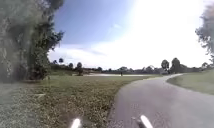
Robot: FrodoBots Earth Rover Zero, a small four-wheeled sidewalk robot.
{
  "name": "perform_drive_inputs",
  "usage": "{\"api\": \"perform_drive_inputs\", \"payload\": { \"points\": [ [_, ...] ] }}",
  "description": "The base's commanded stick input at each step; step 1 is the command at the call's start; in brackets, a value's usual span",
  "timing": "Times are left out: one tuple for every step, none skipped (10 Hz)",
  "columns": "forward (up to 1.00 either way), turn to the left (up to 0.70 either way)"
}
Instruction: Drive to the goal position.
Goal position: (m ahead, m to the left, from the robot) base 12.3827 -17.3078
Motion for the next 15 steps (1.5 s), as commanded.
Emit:
{"api": "perform_drive_inputs", "payload": {
  "points": [
    [0.7,-0.18],
    [0.7,-0.35],
    [0.7,-0.35],
    [0.7,-0.35],
    [0.7,-0.35],
    [0.7,-0.35],
    [0.7,-0.35],
    [0.7,-0.35],
    [0.7,-0.35],
    [0.7,-0.17],
    [0.7,0.0],
    [0.7,0.0],
    [0.7,0.0],
    [0.7,0.0],
    [0.7,0.0]
  ]
}}
